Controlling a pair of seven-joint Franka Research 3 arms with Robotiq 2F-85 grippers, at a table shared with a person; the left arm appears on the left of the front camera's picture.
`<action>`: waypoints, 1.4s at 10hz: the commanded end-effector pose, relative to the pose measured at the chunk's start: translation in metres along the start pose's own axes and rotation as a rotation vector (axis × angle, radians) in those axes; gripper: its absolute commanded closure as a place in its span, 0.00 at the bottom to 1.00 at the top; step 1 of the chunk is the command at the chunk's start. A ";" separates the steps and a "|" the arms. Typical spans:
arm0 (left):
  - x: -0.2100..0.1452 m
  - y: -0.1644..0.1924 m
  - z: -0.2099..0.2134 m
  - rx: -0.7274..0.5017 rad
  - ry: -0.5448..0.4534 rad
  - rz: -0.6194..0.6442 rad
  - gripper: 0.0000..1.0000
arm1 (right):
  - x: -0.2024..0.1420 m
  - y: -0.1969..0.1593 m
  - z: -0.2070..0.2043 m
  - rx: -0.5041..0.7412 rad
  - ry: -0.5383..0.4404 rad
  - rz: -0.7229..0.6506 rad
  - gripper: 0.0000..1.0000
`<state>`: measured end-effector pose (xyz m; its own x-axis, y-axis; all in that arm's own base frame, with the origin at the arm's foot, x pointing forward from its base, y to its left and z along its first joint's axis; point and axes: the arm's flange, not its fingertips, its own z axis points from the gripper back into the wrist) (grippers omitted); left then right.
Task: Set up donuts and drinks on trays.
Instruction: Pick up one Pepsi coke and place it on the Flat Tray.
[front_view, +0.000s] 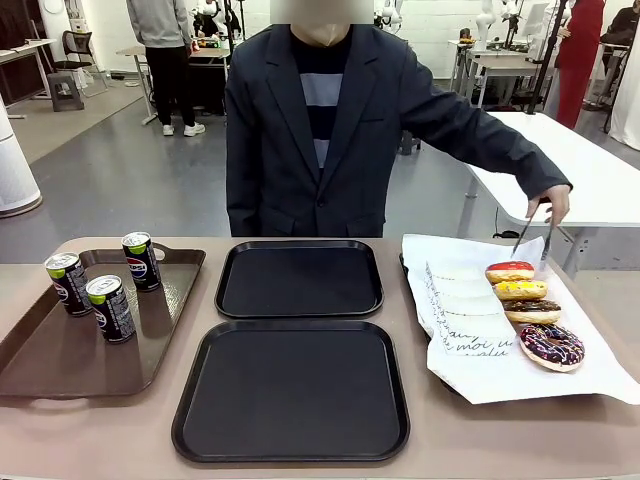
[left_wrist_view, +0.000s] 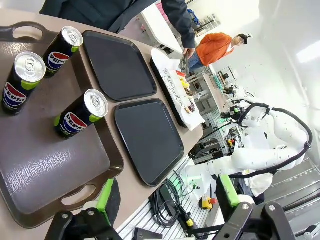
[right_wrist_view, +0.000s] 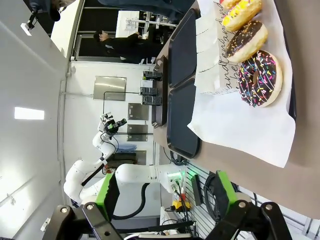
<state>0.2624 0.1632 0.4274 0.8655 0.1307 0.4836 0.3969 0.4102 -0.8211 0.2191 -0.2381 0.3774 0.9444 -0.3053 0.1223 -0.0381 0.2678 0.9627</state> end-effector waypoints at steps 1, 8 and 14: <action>0.001 0.000 0.001 -0.011 -0.010 -0.008 0.00 | -0.003 -0.002 0.001 0.000 0.016 -0.001 0.00; 0.092 -0.107 -0.021 0.413 0.268 -0.085 0.00 | -0.003 -0.002 0.001 0.000 0.016 -0.001 0.00; 0.140 -0.085 -0.136 0.893 0.457 0.019 0.00 | -0.003 -0.002 0.001 0.000 0.016 -0.001 0.00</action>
<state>0.3887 0.0244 0.5271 0.9685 -0.1589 0.1919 0.1963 0.9609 -0.1951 0.2193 -0.2373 0.3768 0.9453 -0.3033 0.1198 -0.0365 0.2666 0.9631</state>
